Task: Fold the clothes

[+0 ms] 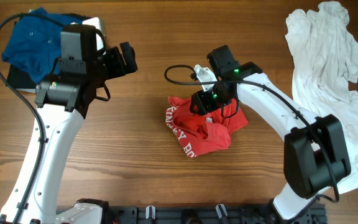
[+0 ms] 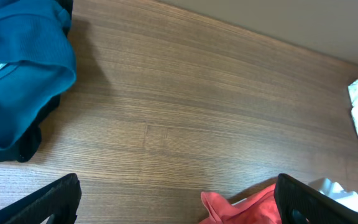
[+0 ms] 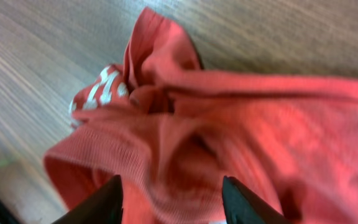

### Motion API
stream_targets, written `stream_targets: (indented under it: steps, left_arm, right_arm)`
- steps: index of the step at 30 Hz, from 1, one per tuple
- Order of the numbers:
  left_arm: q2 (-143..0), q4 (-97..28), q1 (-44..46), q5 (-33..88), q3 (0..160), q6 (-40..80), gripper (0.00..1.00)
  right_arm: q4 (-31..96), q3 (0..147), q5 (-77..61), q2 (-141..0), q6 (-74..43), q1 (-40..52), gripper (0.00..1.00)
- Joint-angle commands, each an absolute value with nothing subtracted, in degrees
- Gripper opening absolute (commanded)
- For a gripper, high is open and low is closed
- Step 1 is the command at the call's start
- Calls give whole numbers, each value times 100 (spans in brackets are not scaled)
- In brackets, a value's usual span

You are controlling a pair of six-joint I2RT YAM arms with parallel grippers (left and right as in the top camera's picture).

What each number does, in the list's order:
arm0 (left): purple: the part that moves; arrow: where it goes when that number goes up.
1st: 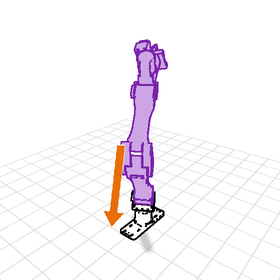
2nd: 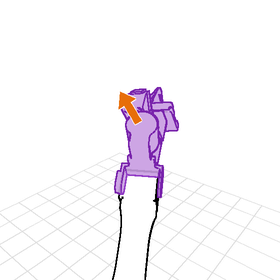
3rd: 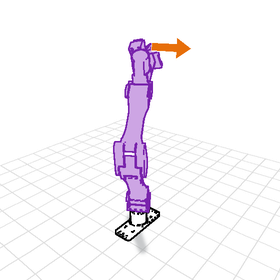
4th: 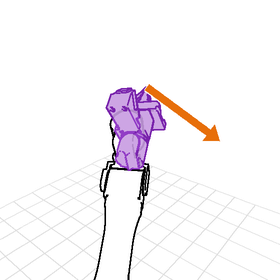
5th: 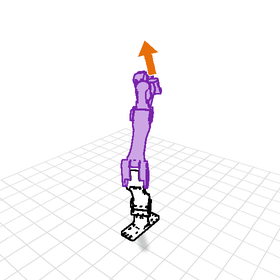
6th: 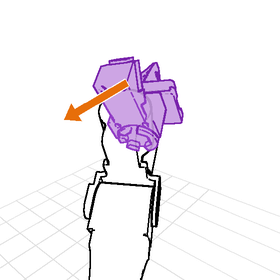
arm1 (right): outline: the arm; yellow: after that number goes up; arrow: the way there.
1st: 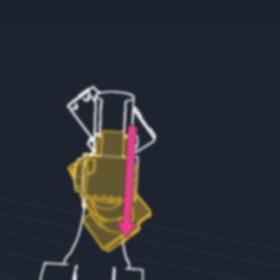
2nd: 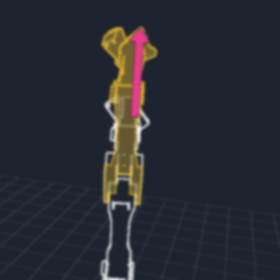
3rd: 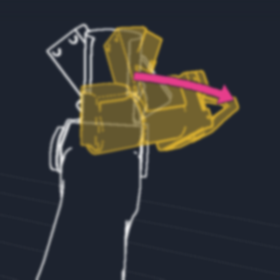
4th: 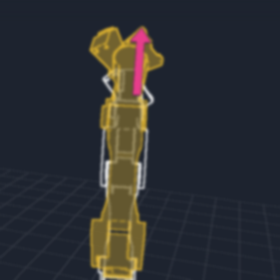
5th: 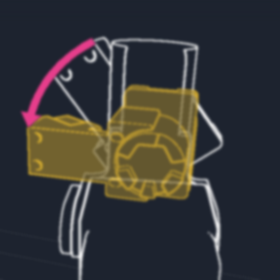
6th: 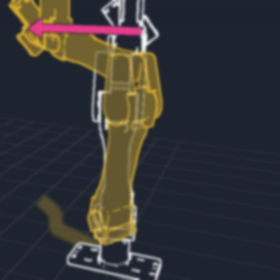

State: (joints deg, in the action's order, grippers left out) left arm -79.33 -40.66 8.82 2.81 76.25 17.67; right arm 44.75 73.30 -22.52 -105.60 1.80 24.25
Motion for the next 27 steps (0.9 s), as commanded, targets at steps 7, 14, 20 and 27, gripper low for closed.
stream_targets:
  steps: [7, 14, 20, 27]
  left_arm:
    - [-7968, -4034, 845, 180, 7640, 1669, 100]
    - [-7968, -4036, 845, 180, 7640, 1669, 100]
    - [-7968, -4034, 845, 180, 7640, 1669, 100]
    - [-7968, -4036, 845, 180, 7640, 1671, 100]
  right_arm:
    - [4093, 7343, -2388, -10792, 130, 2425, 8]
    - [4661, 8134, -2344, -10593, 156, 1881, 4]
    - [4696, 8897, -2226, -10556, 893, 1072, 4]
    - [4397, 8886, -1352, -10742, 1151, 867, 64]
